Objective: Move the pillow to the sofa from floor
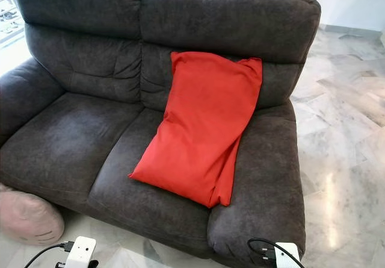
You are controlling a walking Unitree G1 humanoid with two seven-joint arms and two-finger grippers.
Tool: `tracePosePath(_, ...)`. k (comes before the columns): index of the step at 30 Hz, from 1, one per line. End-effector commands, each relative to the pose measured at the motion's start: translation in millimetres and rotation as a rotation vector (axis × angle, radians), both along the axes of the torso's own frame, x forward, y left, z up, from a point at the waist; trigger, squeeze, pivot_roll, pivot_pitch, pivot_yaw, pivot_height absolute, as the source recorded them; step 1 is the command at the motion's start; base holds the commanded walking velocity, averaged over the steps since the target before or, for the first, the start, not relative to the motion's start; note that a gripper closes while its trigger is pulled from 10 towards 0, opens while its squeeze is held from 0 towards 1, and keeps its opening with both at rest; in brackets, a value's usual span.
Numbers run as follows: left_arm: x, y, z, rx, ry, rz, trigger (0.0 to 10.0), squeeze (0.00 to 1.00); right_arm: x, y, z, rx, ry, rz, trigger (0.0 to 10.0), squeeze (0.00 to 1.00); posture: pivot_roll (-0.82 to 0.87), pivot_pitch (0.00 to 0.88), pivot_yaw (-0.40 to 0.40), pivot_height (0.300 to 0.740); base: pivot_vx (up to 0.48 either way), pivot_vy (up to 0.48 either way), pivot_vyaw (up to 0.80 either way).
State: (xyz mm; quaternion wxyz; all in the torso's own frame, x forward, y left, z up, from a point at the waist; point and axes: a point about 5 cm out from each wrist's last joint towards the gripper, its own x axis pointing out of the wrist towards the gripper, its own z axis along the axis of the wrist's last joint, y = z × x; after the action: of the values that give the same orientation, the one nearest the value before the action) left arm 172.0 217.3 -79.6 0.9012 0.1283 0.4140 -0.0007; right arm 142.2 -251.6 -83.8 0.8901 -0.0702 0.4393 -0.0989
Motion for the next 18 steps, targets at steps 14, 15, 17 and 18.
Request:
tracePosePath(14, -0.1, 1.7, 0.4, 0.002, -0.006, 0.003, 10.0, 0.0, 2.9, 5.4, -0.5, 0.032, -0.012, -0.011, 10.0, 0.0, -0.05, 0.145, -0.005, 0.74, -0.276, 0.0, 0.0)
tracePosePath(15, 0.0, 1.7, 0.4, 0.002, -0.006, 0.003, 10.0, 0.0, 2.7, 5.4, -0.6, 0.032, -0.011, -0.01, 10.0, 0.0, -0.05, 0.145, -0.005, 0.74, -0.285, 0.0, 0.0)
tracePosePath(17, 0.2, 1.7, 0.6, 0.002, -0.007, 0.003, 10.0, 0.0, 2.4, 5.3, -0.7, 0.034, -0.011, -0.014, 10.0, 0.0, -0.05, 0.141, -0.004, 0.74, -0.285, 0.0, 0.0)
tracePosePath(18, 0.9, 1.6, 0.9, 0.002, -0.01, 0.002, 10.0, 0.0, 2.0, 5.3, -0.9, 0.036, -0.01, -0.014, 10.0, 0.0, -0.05, 0.145, -0.004, 0.74, -0.281, 0.0, 0.0)
